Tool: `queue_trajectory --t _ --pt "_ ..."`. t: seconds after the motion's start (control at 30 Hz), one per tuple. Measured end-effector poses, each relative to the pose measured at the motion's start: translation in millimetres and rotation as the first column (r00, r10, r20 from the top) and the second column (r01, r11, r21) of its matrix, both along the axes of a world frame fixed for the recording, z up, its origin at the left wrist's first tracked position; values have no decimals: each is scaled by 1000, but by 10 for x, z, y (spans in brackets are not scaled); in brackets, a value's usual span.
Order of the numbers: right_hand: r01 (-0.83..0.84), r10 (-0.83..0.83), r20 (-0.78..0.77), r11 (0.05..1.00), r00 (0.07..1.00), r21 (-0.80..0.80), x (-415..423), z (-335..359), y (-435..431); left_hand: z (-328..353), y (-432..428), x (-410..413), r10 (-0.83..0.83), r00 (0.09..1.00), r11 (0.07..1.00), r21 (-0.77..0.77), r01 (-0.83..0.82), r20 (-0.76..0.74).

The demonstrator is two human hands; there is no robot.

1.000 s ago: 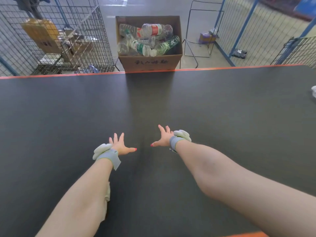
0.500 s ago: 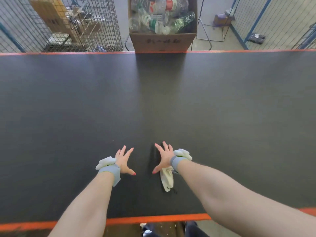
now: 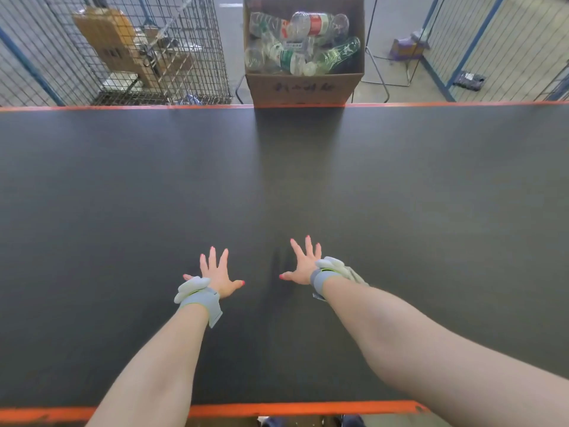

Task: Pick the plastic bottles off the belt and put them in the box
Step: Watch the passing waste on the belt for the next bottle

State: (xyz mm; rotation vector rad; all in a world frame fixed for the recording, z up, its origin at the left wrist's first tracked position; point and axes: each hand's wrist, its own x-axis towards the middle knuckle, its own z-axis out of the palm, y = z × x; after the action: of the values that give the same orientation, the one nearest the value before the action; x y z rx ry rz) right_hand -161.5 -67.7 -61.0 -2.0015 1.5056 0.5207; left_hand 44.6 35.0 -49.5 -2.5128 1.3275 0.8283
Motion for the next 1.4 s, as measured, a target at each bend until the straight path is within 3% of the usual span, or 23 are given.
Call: queue_trajectory --t 0.13,0.23,0.4,0.53,0.73,1.07,1.23,1.4 --pt "-7 27 -148 991 989 131 5 -138 89 -89 204 192 62 998 997 46 -62 2" --pt "-19 34 -225 998 974 67 76 -140 161 -130 317 309 64 998 990 126 -61 -25" --pt "-62 61 -43 998 997 -17 265 13 62 -21 247 330 71 993 997 -4 -72 -97" --pt "-70 71 62 997 996 -17 469 167 -31 136 163 359 87 996 992 -88 -87 4" --pt "-92 86 89 993 992 74 616 315 -49 243 319 494 123 987 991 40 -128 105" --pt "-280 256 200 954 946 103 878 105 350 -137 1149 829 82 995 956 278 -92 47" --pt "-292 270 190 951 944 98 967 85 423 -94 1170 717 50 998 992 117 -46 -27" --pt "-304 289 168 950 943 70 1064 175 368 49 941 676 103 991 992 -63 -108 -81"
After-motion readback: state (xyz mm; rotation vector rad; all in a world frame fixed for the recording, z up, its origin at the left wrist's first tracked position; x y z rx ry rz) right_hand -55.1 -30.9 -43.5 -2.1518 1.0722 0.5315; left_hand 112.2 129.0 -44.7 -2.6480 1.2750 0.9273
